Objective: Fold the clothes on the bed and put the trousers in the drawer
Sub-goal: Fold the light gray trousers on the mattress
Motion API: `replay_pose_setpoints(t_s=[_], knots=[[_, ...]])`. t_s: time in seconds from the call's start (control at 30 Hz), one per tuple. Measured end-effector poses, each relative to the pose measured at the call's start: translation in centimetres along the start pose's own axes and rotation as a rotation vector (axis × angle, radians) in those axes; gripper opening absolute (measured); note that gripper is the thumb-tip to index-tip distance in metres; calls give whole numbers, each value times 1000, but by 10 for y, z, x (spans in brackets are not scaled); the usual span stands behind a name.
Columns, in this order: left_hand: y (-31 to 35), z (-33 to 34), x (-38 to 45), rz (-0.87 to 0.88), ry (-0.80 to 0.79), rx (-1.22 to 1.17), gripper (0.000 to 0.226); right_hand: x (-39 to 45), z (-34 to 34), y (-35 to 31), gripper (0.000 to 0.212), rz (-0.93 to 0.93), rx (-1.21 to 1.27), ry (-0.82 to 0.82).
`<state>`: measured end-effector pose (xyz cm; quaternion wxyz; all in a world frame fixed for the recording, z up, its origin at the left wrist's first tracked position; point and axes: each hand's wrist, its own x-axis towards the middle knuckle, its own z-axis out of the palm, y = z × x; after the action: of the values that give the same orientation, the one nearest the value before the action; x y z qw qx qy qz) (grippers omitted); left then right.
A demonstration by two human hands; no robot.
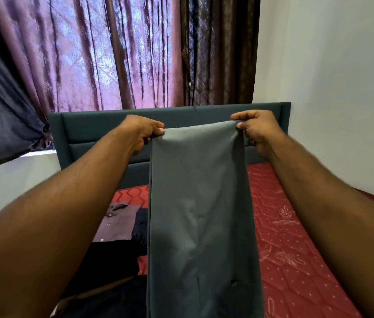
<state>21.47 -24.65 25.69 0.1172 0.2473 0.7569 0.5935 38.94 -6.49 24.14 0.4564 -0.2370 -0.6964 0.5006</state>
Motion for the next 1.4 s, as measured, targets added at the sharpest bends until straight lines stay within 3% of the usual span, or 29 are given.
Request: replay_pose_setpoints(t_s=[0.1, 0.23, 0.33, 0.53, 0.73, 0.83, 0.97, 1.03, 1.1, 1.17, 1.27, 1.33, 1.4], knots=[[-12, 9, 9, -5, -25, -1, 20, 9, 3, 14, 32, 109, 35, 56], [-20, 22, 34, -77, -59, 21, 14, 33, 15, 23, 27, 242, 77, -49], [-24, 32, 66, -131, -35, 35, 18, 64, 31, 34, 24, 270, -26, -93], [12, 62, 128, 42, 111, -380, 25, 154, 32, 28, 23, -51, -431, 18], [32, 66, 103, 184, 88, -555, 24, 153, -6, 2, 14, -156, -210, 200], [-18, 75, 63, 170, 67, -441, 25, 101, -24, 46, 23, -63, -165, 140], [-182, 119, -4, -1, 2, -254, 25, -5, -34, 194, 26, 91, -404, 130], [-286, 149, -48, -228, -44, -174, 24, -68, -33, 274, 27, 282, -591, -14], [-376, 167, -92, -455, -86, -106, 24, -127, -29, 333, 31, 508, -678, -315], [-440, 177, -131, -554, -171, -51, 28, -174, -31, 373, 36, 701, -702, -535], [-470, 180, -151, -522, -229, -42, 39, -192, -44, 396, 34, 749, -791, -759], [-469, 182, -143, -396, -181, 92, 51, -182, -46, 396, 34, 715, -876, -921], [-462, 180, -134, -242, -206, 310, 46, -175, -45, 395, 38, 583, -1029, -942]])
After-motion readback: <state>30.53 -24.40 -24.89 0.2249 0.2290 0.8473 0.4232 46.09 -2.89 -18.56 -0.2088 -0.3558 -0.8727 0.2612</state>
